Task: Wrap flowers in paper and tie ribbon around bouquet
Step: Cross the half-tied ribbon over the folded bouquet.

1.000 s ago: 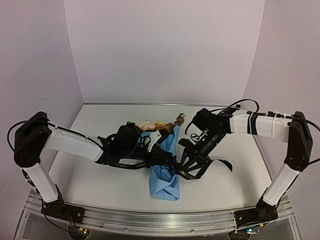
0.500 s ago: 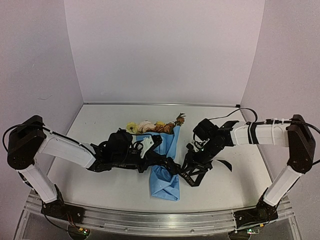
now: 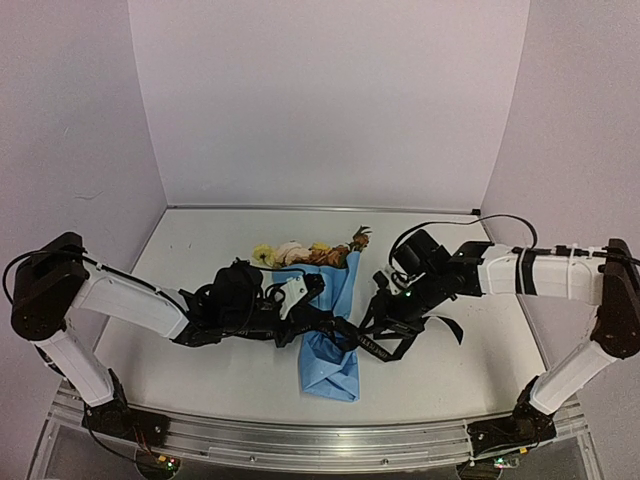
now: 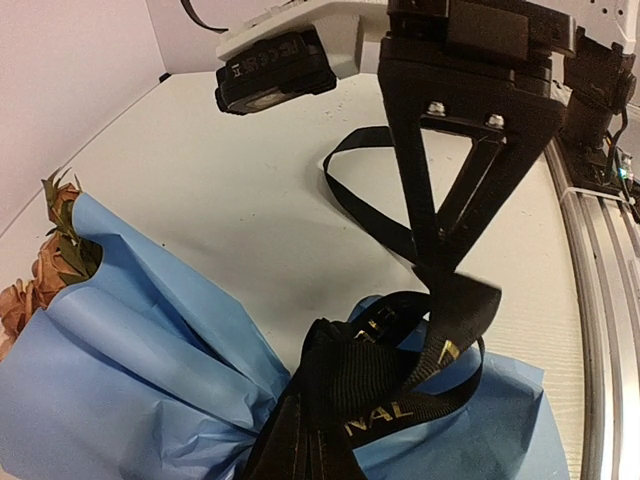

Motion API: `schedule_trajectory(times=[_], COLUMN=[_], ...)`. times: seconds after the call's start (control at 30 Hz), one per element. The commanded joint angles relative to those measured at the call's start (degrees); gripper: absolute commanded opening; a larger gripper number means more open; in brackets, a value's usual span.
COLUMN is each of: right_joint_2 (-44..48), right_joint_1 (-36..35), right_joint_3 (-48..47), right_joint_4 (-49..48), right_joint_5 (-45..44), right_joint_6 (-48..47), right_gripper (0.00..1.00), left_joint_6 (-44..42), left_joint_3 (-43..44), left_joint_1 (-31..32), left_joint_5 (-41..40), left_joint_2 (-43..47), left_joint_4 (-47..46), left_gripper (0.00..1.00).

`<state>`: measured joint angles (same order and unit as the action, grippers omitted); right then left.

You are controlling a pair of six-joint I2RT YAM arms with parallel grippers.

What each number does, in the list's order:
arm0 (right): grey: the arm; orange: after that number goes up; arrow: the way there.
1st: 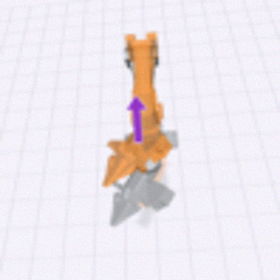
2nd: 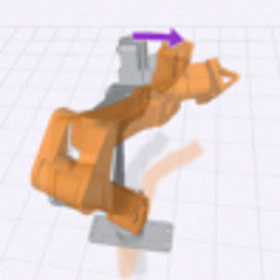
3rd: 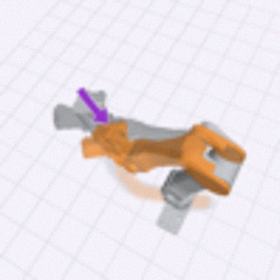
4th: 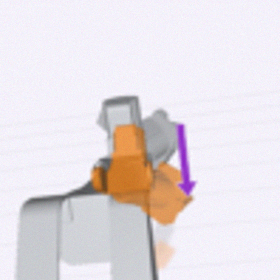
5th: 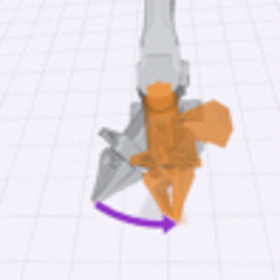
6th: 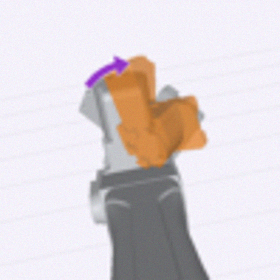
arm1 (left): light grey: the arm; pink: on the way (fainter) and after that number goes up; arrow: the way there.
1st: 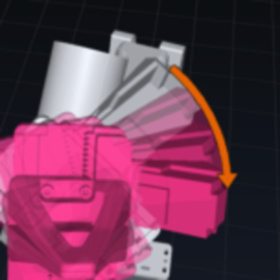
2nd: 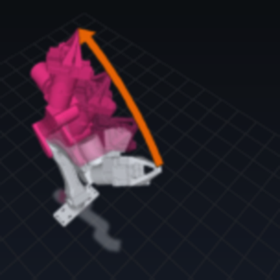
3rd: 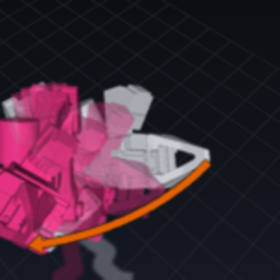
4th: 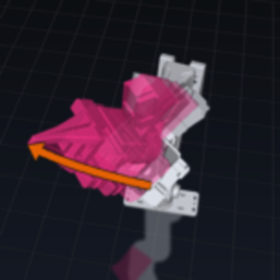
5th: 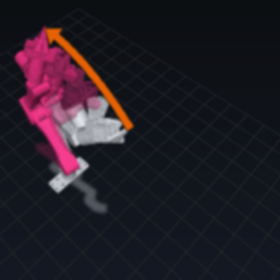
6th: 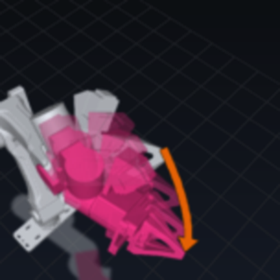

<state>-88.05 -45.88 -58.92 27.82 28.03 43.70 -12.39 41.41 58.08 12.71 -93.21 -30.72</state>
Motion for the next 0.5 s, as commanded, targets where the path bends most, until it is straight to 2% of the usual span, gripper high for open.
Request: schedule_trajectory(times=[0.0, 0.13, 0.23, 0.3, 0.37, 0.47], right_joint_2=[1.7, 2.3, 4.0, 6.0, 6.7, 4.7], right_joint_1=[-2.5, -5.5, -7.1, -7.2, -7.2, -6.0], right_joint_3=[-1.9, -2.3, -1.5, -0.1, 0.4, -1.3], right_joint_4=[1.9, 3.9, 6.9, 7.7, 9.7, 9.8], right_joint_5=[2.3, 5.8, 3.9, 0.8, -2.7, -4.5], right_joint_6=[-2.6, -5.5, -9.5, -12.4, -15.8, -14.2], right_gripper=[0.36, 0.25, 0.23, 0.25, 0.33, 0.40], left_joint_6=[-1.6, -1.3, -1.3, -1.3, -1.3, -1.8], left_joint_3=[-0.8, -1.0, -1.2, -1.3, -1.5, -2.0], left_joint_1=[0.2, 0.2, 0.2, 0.2, 0.2, 0.2], left_joint_5=[-0.1, -0.1, -0.2, 0.0, 0.4, 0.4], left_joint_2=[2.8, 2.8, 2.7, 2.7, 2.8, 3.0], left_joint_4=[-2.9, -3.4, -3.7, -3.8, -4.0, -3.9], left_gripper=[0.00, 0.00, 0.00, 0.00, 0.00, 0.00])
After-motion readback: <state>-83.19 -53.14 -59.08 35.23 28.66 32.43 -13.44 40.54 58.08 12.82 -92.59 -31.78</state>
